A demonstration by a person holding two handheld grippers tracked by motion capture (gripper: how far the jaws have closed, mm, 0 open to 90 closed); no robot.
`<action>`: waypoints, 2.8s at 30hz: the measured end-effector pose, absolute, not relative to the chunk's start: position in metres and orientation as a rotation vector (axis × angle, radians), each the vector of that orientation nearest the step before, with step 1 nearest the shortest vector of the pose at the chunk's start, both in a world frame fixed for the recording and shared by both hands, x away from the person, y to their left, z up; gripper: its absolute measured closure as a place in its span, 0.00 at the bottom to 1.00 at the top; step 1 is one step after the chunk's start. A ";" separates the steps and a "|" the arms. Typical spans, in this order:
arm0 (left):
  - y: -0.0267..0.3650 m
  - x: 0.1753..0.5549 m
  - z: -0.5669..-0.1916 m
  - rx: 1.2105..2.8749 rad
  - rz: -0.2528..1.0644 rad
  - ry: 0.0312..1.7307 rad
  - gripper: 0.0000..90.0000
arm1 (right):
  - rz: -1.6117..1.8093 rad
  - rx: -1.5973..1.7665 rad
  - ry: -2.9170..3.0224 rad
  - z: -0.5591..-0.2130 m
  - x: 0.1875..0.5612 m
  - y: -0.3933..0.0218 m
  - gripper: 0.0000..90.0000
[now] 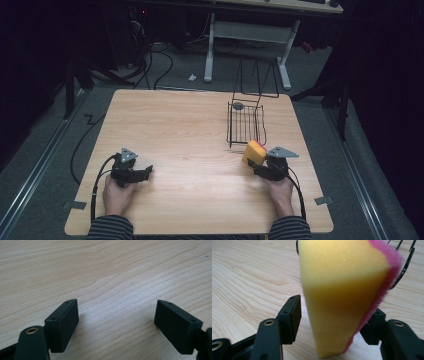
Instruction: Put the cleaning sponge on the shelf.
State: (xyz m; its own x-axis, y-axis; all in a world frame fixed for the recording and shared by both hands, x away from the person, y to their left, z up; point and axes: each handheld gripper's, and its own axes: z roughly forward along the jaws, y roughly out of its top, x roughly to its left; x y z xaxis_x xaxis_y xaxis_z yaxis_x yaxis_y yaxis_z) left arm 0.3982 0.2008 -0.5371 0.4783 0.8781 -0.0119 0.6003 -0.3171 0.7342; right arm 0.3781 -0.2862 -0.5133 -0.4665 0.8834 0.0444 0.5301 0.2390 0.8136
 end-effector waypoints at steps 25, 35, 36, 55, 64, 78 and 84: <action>0.201 0.398 -0.537 2.040 0.519 1.219 0.22 | 1.166 1.225 2.082 -0.505 0.367 -0.290 0.68; 0.201 0.398 -0.537 2.040 0.519 1.219 0.22 | 1.186 1.200 2.078 -0.491 0.358 -0.291 0.68; 0.201 0.398 -0.537 2.040 0.520 1.219 0.22 | 1.179 1.187 2.084 -0.488 0.358 -0.291 0.68; 0.201 0.398 -0.537 2.038 0.520 1.220 0.22 | 1.230 1.202 2.044 -0.460 0.363 -0.292 0.69; 0.201 0.398 -0.537 2.037 0.519 1.220 0.23 | 1.246 1.230 2.011 -0.448 0.376 -0.293 0.69; 0.201 0.399 -0.537 2.033 0.518 1.225 0.23 | 1.174 1.286 1.948 -0.442 0.408 -0.291 0.69; 0.201 0.399 -0.537 2.034 0.520 1.224 0.23 | 1.163 1.294 1.946 -0.442 0.425 -0.288 0.69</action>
